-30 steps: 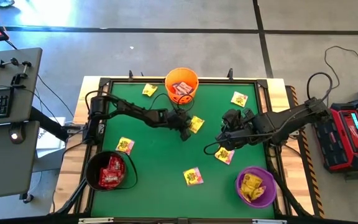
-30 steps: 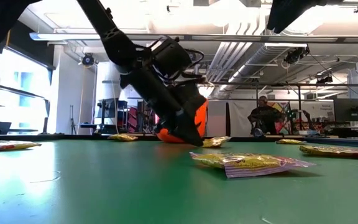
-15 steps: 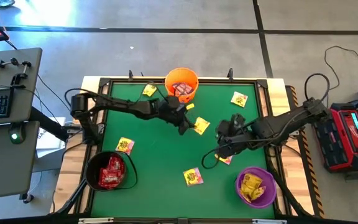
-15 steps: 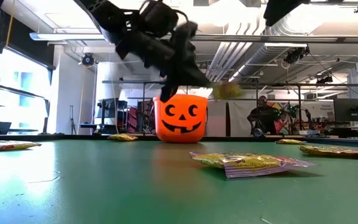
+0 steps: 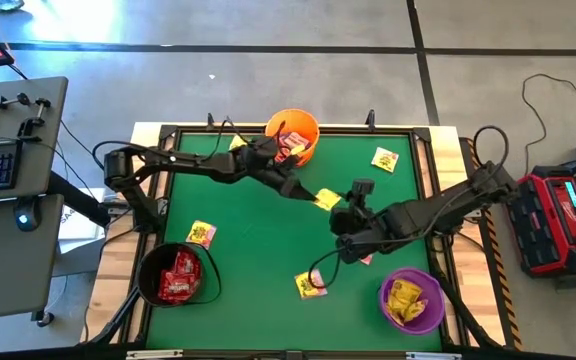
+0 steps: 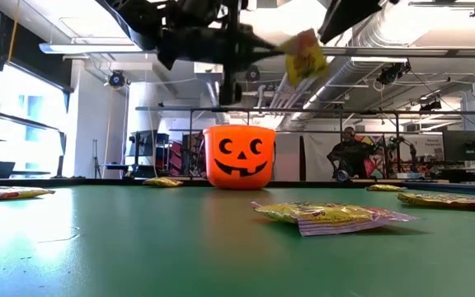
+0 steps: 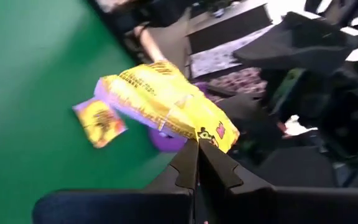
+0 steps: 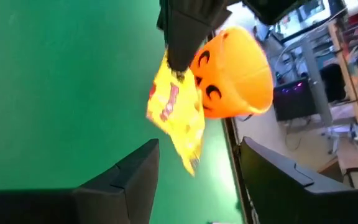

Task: Sort candy by brand, put in halloween buckets
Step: Put the yellow candy into the purple bucket

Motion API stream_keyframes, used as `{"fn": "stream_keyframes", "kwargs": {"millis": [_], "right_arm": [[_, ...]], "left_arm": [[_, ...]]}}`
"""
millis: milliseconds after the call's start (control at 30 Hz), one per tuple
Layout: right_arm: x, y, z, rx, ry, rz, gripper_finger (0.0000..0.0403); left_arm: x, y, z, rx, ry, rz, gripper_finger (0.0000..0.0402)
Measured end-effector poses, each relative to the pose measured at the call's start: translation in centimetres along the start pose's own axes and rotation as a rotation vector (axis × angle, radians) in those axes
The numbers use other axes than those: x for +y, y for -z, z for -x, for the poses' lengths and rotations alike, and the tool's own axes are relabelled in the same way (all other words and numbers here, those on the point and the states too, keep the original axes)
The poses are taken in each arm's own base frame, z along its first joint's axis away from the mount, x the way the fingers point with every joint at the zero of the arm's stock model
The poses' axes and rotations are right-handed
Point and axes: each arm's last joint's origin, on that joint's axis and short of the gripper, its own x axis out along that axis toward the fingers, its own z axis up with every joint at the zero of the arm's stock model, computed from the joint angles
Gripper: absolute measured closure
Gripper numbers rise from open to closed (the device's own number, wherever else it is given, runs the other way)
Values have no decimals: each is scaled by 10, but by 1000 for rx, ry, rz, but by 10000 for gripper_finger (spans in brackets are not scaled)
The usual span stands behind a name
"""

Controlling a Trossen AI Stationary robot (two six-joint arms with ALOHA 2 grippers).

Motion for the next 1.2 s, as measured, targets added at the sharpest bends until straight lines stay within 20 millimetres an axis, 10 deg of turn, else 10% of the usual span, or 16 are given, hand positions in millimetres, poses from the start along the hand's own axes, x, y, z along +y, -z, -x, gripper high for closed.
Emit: {"fn": "stream_keyframes", "kwargs": {"millis": [567,1033,1200], "right_arm": [[-1,-18,-1,-138,96,-121,202],[2,-22,-1,-151,-14,-210,390],[1,-21,1,-147,-40,-255,385]], "left_arm": [[-22,-3,-3,-26,183,24,401],[-25,1,-6,-22,185,4,393],[-29,4,-9,-46,193,-58,353]]}}
